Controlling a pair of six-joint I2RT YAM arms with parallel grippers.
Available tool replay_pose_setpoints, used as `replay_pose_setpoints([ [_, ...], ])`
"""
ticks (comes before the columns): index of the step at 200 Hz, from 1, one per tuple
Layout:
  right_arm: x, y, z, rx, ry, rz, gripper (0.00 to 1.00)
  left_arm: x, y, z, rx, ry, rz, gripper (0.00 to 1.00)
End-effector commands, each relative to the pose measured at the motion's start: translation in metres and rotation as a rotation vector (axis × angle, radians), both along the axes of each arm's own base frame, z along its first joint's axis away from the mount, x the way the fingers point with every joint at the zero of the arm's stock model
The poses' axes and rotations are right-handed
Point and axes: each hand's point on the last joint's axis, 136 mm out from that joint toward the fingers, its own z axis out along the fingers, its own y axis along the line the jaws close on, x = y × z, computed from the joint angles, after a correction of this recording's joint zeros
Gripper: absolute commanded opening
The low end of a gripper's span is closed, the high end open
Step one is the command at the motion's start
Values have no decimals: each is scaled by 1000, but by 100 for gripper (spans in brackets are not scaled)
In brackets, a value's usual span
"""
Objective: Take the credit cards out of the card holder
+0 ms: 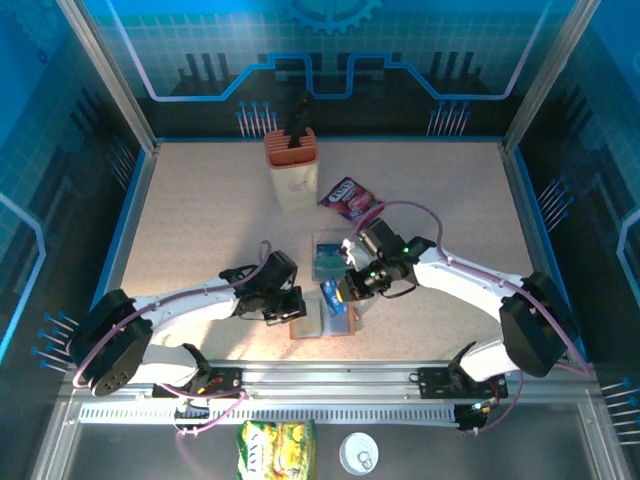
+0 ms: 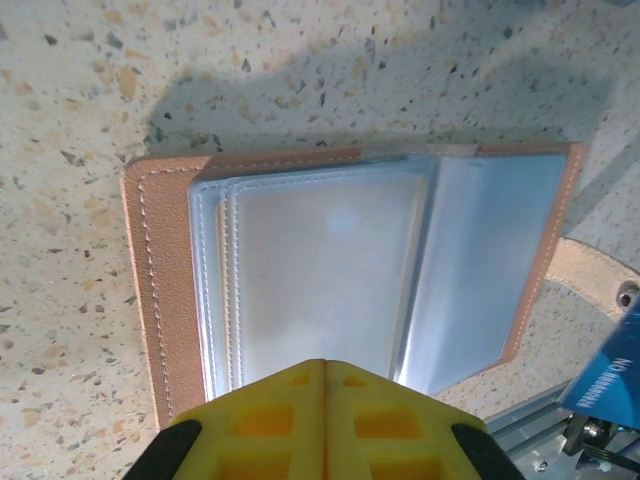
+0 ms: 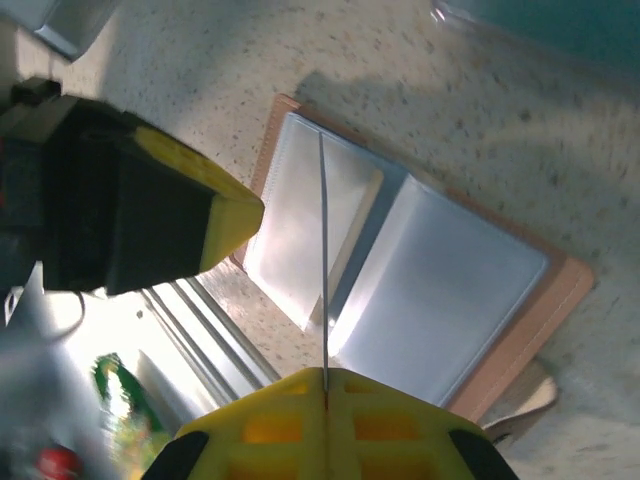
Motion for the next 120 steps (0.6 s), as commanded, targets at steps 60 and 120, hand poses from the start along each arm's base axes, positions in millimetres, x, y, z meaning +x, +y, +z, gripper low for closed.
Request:
replay_pose_setpoints([
  [60,17,-39,28,-282,-312,638,0,6,18,12,9,-60,60,10],
  [120,70,-36,46,-416,-447,849,0,3,27,13,13,-61,83,15],
])
